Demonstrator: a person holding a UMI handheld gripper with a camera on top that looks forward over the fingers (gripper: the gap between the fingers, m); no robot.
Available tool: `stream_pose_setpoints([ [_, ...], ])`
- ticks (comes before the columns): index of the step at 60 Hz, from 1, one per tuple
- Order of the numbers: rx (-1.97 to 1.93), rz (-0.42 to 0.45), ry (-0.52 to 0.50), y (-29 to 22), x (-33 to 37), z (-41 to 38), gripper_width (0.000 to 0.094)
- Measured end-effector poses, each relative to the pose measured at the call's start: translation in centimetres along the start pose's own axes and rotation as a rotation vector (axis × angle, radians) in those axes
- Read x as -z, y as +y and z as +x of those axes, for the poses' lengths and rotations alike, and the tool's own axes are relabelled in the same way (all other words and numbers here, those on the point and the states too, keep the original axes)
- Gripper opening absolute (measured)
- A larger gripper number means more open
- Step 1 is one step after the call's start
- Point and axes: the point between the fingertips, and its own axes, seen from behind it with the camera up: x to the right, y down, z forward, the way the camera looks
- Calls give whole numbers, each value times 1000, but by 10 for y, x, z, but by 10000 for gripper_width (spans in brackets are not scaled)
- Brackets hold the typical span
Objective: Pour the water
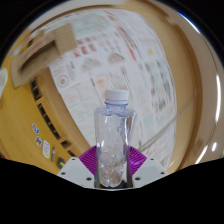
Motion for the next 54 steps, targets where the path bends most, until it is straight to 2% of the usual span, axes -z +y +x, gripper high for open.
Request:
stream_pose_setpoints([
  [7,351,186,13,-101,10,-35,367],
  [13,594,320,-26,-159,22,-95,367],
  [24,954,463,-125,-195,41,-201,366],
  [28,1030,499,-145,-203,49,-226,367],
  [29,1028,524,-147,-191,47,-230,367],
  [33,1067,527,-159,-206,57,-246,367],
  [41,1063,541,-188,-204,62,-253,366],
  [47,992,530,-186,-208,60,-234,366],
  [54,744,477,-195,-215,55,-185,366],
])
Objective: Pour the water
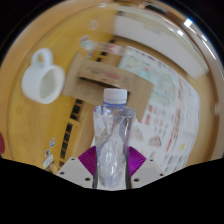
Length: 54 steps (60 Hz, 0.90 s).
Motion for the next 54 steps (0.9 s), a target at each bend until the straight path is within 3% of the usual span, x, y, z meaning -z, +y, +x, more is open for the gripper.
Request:
stream_pose_setpoints([
  [11,-667,-31,52,46,28,63,368],
  [19,-1163,-25,8,83,59,73,367],
  [28,-1605,-137,-126,80,95,-11,367],
  [39,-1801,-275,-321,59,137,-139,366],
  [54,-1885,-342,-451,32,163,-245,366],
])
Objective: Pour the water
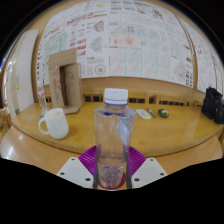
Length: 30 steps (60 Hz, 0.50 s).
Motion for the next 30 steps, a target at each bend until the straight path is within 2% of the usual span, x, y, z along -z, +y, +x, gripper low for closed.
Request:
stream_pose_setpoints([
  [2,2,-14,-2,12,0,0,371],
  [3,4,44,-3,3,-2,1,373],
  [5,17,32,3,9,1,0,385],
  [6,21,59,2,6,2,-1,380],
  [11,24,70,11,9,5,-1,403],
  [13,28,71,11,8,1,2,435],
  [18,37,38,17,12,10,-1,507],
  [20,32,-4,23,18,9,-1,535],
  [22,21,-57,33,27,13,0,592],
  [26,0,-87,42,30,24,-2,864],
  [28,3,-98,49,30,32,-3,819],
  [30,15,-107,62,33,43,-4,826],
])
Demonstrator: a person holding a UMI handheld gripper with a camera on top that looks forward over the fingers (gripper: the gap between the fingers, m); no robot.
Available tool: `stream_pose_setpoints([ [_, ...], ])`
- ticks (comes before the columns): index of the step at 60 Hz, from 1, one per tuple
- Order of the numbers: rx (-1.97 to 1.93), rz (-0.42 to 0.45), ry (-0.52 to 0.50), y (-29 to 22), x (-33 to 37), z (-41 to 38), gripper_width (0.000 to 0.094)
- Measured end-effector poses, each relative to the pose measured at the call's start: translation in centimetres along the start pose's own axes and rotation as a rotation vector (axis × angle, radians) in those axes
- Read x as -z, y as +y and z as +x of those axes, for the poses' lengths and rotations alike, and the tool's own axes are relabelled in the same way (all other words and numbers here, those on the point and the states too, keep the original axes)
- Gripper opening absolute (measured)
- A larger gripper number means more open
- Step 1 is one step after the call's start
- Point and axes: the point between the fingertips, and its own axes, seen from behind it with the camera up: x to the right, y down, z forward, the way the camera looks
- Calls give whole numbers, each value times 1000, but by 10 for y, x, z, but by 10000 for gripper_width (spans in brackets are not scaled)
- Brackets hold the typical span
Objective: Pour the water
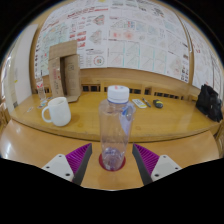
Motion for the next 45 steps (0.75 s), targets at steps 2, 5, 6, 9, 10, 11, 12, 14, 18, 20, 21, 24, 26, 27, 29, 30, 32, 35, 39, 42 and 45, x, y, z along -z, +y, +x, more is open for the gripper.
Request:
stream_pose_setpoints([
  [2,15,-3,13,-1,12,-1,862],
  [5,34,4,26,-6,34,-7,853],
  [6,40,6,29,-7,42,-9,853],
  [9,51,11,40,-10,67,-16,851],
  [10,53,11,45,-10,76,-19,852],
  [11,53,10,49,-10,84,-22,847],
  [12,51,7,53,-9,92,-25,848],
  [14,46,4,60,-8,108,-31,848],
  [18,27,-5,82,-2,140,-42,847],
  [20,23,-9,93,1,156,-48,849],
  [21,24,-11,96,4,164,-51,848],
  [24,26,-13,113,10,186,-59,848],
  [26,29,-14,124,14,199,-64,848],
  [27,31,-15,130,15,205,-66,847],
  [29,34,-16,139,19,217,-70,849],
  [30,35,-19,142,21,222,-72,847],
  [32,28,-25,135,25,231,-79,850],
  [35,19,-26,119,30,240,-86,851],
  [39,28,-29,133,34,252,-86,850],
  [42,39,-23,146,33,257,-85,848],
  [45,47,-13,160,31,262,-82,849],
])
